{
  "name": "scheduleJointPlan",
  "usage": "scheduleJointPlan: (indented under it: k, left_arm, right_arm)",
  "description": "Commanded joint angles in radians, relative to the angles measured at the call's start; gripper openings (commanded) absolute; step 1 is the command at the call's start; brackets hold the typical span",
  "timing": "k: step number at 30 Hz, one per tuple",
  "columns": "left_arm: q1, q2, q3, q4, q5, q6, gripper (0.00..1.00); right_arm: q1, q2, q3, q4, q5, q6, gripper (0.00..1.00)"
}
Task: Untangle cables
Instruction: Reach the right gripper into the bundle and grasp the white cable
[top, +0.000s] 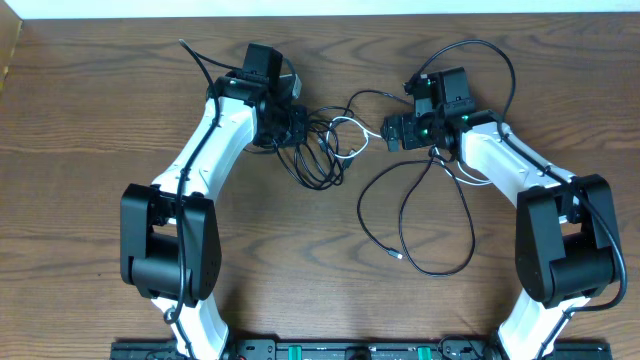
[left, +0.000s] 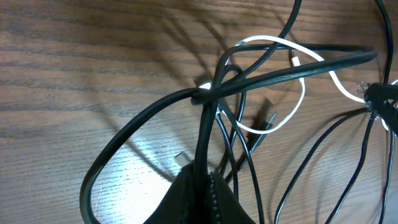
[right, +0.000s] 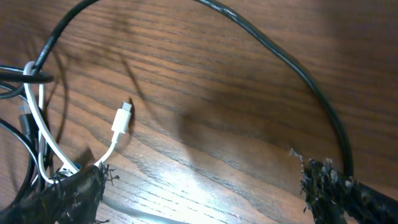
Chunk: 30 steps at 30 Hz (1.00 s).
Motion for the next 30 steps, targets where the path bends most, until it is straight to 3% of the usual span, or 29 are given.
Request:
scheduleJointPlan:
  k: [1,8,20,25,28,30]
  left_arm:
    - [0.0,0.014,-0.008,0.002,-0.009,0.017,0.08]
    - [0.0,0.014,-0.008,0.002,-0.009,0.016,0.08]
    - [0.0,0.014,-0.008,0.009,-0.009,0.016,0.08]
    - [0.0,0.014,-0.008,0.02,-0.009,0.016,0.08]
    - [0.0,0.014,-0.008,0.019,-0.009,0.016,0.08]
    - [0.0,0.014,-0.008,0.019,-0.008,0.016,0.08]
  right_arm:
    - [0.005,0.005,0.005,0.001,-0.043,-0.098,0.99]
    - [0.004,-0.001,0.008,0.026,-0.213,-0.351,0.99]
    - [0.028,-0.018,0.037,-0.022,-0.217,-0.359,0.99]
    - [0.059,-0.018,0.028,-0.047,-0.214,-0.43,0.99]
    - [0.072,-0.016,0.027,-0.042,-0.204,-0.435,0.86]
    - [0.073,-0.016,0.027,-0.042,-0.195,-0.451,0.49]
